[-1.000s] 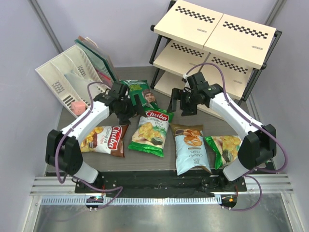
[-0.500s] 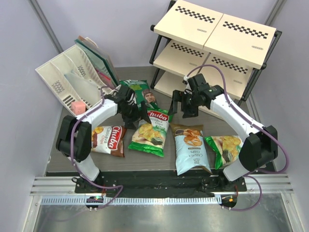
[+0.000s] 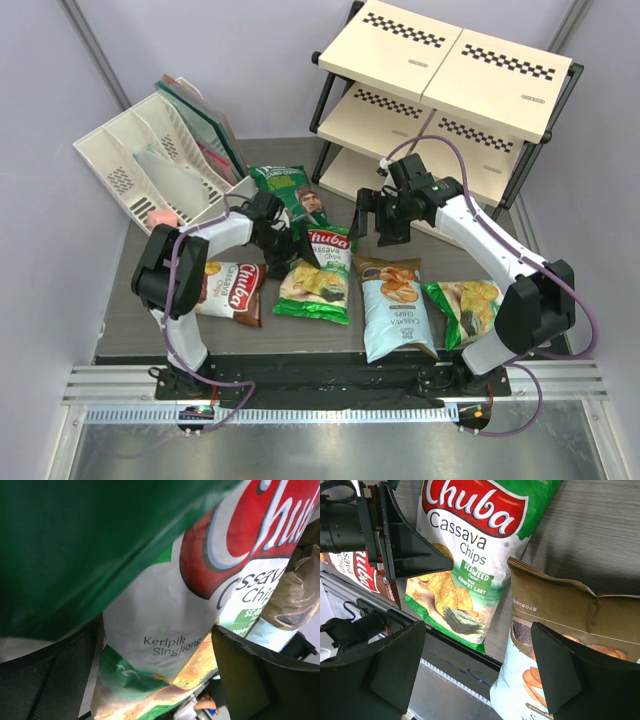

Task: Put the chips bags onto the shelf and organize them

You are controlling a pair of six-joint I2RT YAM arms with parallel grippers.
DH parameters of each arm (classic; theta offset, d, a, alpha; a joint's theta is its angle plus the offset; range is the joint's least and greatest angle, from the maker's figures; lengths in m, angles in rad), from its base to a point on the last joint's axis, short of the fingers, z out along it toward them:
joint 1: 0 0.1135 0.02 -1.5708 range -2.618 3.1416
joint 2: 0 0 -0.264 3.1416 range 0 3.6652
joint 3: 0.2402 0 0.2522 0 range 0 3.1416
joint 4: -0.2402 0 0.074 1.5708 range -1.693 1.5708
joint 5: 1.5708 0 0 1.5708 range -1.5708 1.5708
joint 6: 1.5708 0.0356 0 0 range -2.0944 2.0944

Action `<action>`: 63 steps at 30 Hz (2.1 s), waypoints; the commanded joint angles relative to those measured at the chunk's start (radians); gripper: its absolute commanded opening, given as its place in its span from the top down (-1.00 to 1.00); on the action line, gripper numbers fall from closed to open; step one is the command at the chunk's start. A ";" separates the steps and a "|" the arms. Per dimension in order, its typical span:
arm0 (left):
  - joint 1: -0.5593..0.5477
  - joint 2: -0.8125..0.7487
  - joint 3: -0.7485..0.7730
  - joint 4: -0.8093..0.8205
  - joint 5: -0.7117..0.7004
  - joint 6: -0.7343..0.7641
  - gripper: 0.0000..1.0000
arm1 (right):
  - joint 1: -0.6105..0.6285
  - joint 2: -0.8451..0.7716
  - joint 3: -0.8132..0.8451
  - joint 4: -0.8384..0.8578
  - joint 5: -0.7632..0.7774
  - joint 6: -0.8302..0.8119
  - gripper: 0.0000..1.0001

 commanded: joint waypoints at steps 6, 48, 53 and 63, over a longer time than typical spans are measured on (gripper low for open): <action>-0.006 -0.017 0.000 0.033 0.045 0.036 0.28 | 0.004 -0.004 0.011 0.018 -0.016 -0.016 -0.83; 0.074 -0.387 0.216 0.321 -0.233 -0.443 1.00 | -0.125 -0.045 0.270 0.073 -0.045 0.281 -0.82; 0.065 -0.368 0.296 0.307 -0.389 -0.484 1.00 | -0.053 0.082 0.388 0.105 -0.073 0.332 -0.89; 0.056 -0.419 0.282 0.316 -0.572 -0.489 1.00 | 0.016 0.240 0.539 0.085 -0.134 0.433 -0.90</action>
